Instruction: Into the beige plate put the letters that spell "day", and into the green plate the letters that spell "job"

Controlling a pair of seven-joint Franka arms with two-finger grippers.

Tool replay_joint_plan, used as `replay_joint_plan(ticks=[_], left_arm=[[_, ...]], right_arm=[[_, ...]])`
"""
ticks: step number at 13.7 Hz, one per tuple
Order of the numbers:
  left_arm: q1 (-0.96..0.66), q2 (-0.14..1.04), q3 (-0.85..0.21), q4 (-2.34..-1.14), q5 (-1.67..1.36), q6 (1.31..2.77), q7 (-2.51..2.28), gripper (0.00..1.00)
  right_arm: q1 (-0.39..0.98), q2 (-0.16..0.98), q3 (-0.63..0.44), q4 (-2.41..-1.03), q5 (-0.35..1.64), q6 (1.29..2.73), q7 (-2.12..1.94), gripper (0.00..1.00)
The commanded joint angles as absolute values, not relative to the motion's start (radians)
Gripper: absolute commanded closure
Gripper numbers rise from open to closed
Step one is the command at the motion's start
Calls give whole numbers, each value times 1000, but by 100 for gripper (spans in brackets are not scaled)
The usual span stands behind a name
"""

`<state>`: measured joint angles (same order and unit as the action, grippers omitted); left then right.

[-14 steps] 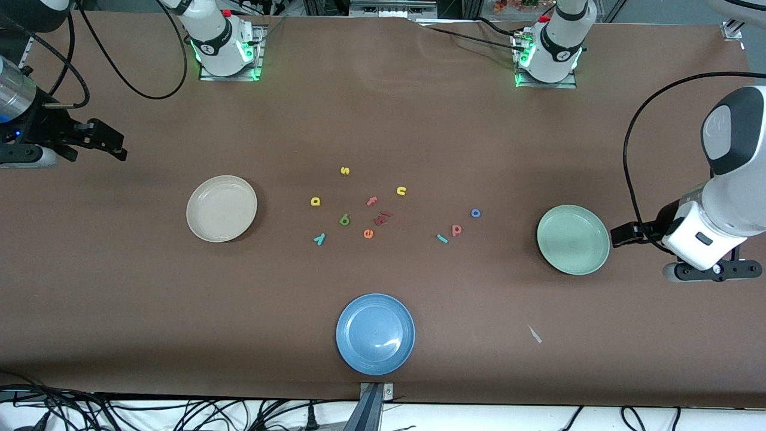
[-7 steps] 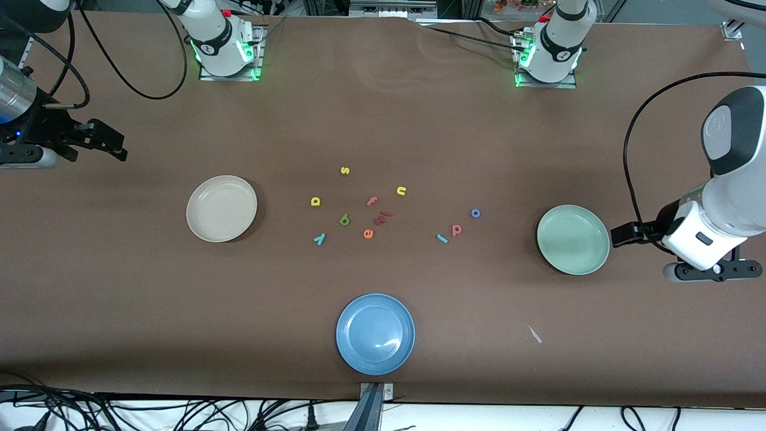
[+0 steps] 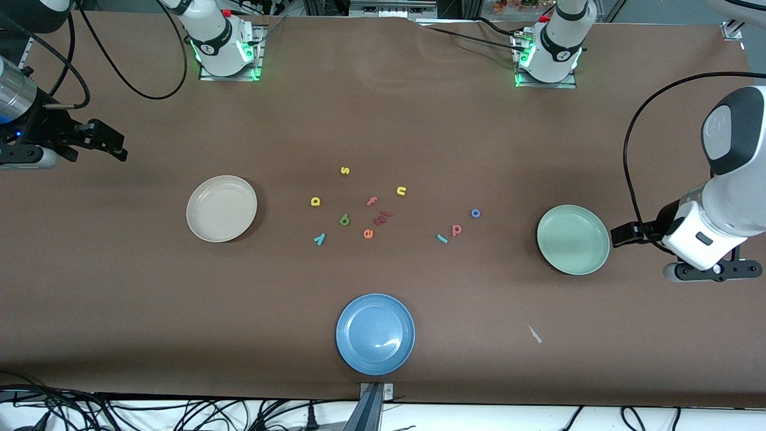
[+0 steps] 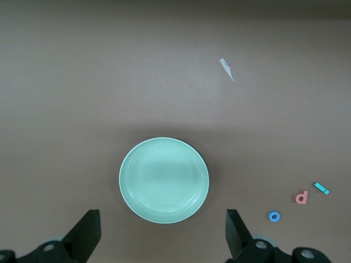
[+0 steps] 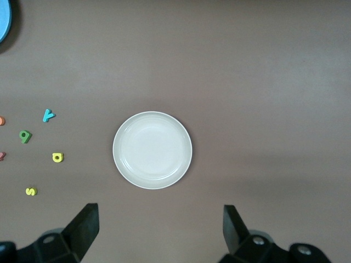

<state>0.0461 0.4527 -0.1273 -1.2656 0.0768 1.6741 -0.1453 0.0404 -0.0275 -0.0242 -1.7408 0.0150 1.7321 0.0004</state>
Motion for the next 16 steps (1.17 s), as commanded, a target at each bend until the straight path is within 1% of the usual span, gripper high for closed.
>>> replay_joint_plan(ticks=[1, 16], left_arm=[[49, 431, -124, -1289, 57, 1677, -138, 0], [51, 433, -123, -1289, 60, 1675, -152, 0]], right_arm=[[28, -20, -14, -1720, 14, 1718, 6, 0], [28, -20, -14, -1720, 15, 1717, 6, 0]])
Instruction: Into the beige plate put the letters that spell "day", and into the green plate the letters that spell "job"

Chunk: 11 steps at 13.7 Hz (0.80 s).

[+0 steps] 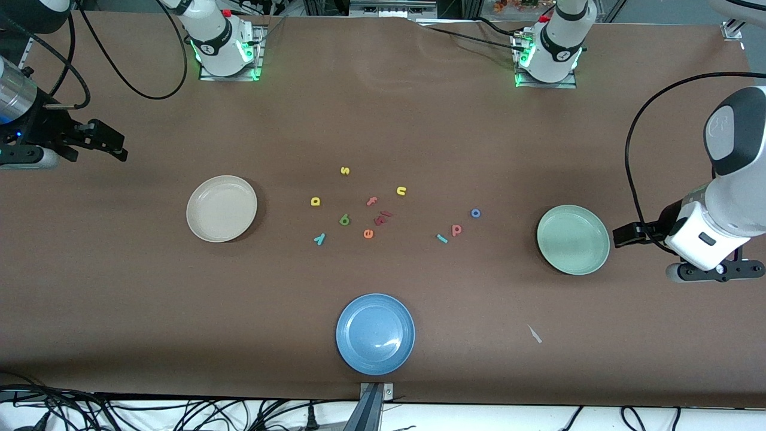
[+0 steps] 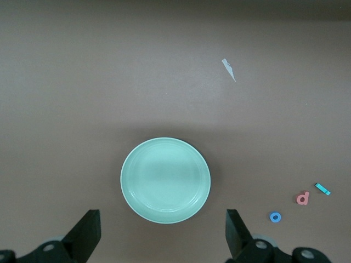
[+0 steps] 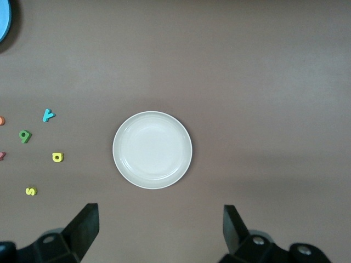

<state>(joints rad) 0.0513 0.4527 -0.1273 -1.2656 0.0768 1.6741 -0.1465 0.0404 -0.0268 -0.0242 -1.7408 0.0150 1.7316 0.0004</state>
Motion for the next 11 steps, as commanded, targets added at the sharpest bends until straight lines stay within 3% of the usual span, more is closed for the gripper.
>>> replay_joint_plan(ticks=[1, 6, 11], left_arm=[[52, 433, -123, -1289, 60, 1661, -155, 0], [52, 439, -123, -1289, 60, 1655, -175, 0], [52, 440, -123, -1311, 60, 1655, -158, 0]], right_arm=[[28, -20, -14, -1720, 15, 1717, 6, 0], [31, -20, -12, -1720, 12, 1717, 3, 0], [100, 61, -5, -1720, 12, 1686, 3, 0]])
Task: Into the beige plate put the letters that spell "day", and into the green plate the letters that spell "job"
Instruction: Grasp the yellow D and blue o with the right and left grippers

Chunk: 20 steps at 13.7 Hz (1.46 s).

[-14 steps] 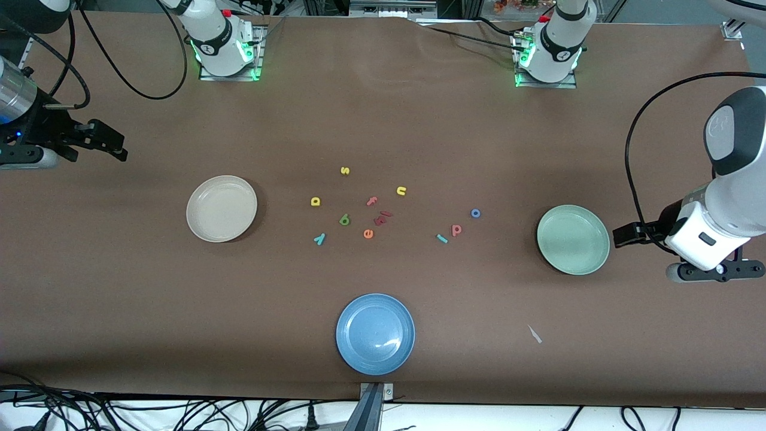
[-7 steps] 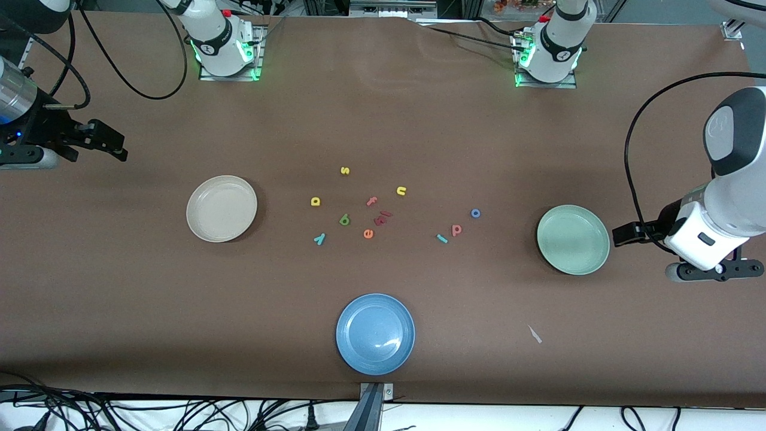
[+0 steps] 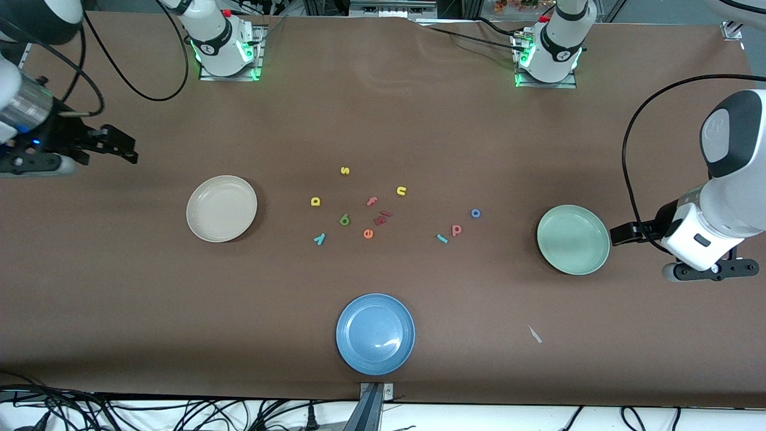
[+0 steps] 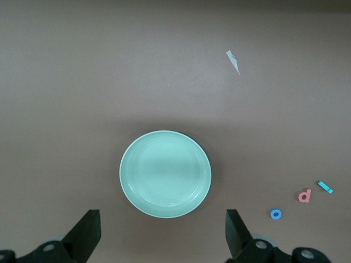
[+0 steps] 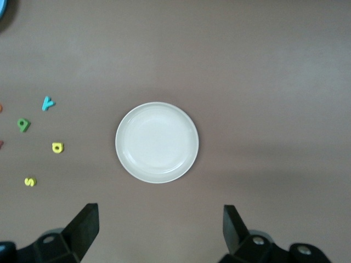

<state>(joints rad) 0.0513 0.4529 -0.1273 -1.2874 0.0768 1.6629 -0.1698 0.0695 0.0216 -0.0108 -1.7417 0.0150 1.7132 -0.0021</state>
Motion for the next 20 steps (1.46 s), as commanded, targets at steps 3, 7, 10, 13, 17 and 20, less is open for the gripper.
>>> replay_joint_plan(ticks=[3, 7, 10, 13, 17, 20], left_arm=[[41, 448, -123, -1321, 58, 1655, -160, 0], [9, 474, -126, -1385, -26, 1660, -224, 0], [-41, 538, -124, -1405, -80, 1704, -346, 0], [-107, 561, -126, -1553, -83, 1921, -458, 0], [-204, 561, -126, -1784, -83, 2213, -590, 6], [-238, 561, -126, -1854, -83, 2289, -620, 29]], right_arm=[[170, 141, -5, -1720, 20, 1697, 9, 0], [302, 262, -5, -1730, 23, 1830, 229, 0], [395, 365, -5, -1750, 15, 1969, 410, 0], [490, 423, -6, -1821, 9, 2135, 582, 0], [515, 480, -6, -1888, 8, 2294, 606, 4], [526, 488, -6, -1965, 9, 2432, 630, 24]])
